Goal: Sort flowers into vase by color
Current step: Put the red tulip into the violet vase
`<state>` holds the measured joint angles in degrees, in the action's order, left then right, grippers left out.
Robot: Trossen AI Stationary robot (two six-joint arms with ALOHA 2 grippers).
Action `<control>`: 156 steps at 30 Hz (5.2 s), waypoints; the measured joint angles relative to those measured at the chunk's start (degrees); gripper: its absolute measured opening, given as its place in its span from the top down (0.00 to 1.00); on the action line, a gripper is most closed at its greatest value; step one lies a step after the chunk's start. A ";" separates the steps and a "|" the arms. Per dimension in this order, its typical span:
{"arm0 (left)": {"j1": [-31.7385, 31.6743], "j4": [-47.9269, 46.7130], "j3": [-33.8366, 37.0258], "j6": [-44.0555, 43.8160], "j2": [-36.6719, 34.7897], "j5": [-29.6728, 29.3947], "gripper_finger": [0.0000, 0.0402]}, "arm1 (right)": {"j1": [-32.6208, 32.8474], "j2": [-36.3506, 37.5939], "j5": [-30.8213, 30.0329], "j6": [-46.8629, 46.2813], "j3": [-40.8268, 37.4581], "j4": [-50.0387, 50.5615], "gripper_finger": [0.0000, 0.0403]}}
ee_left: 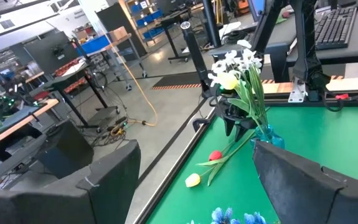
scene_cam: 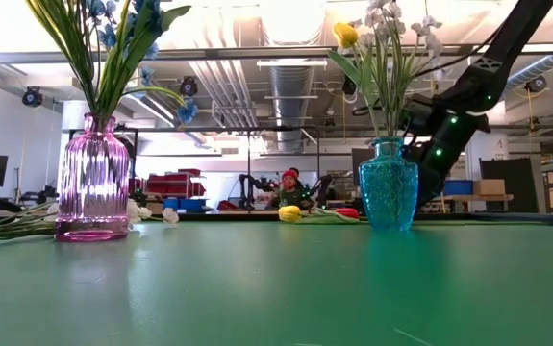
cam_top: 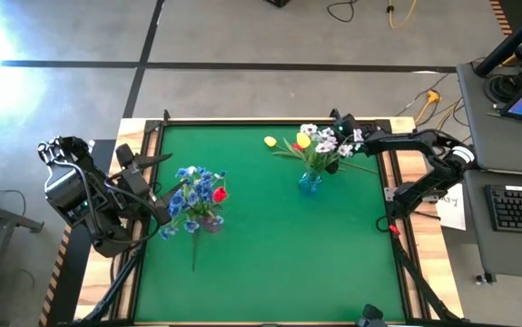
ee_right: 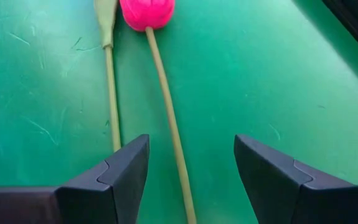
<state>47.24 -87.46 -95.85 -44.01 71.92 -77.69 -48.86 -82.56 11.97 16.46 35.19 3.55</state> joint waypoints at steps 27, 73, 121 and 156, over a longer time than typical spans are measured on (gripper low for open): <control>0.01 0.02 -0.02 0.02 0.00 -0.33 0.26 | 0.00 0.00 -1.68 -0.36 -3.64 -4.13 0.44; 0.02 0.02 -0.02 0.02 0.00 -0.35 0.26 | -0.17 -0.02 -8.99 4.77 -3.74 -11.78 0.46; 0.00 0.02 -0.02 0.04 0.00 -0.20 0.26 | -0.58 6.13 -11.44 2.05 -3.84 -13.87 0.97; 0.02 0.45 -0.01 0.02 0.00 -0.84 0.26 | -1.42 28.23 -23.97 -2.55 1.24 -14.06 0.97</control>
<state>47.27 -87.01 -95.86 -43.99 71.92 -78.53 -50.28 -54.34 -12.00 13.91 36.43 -10.51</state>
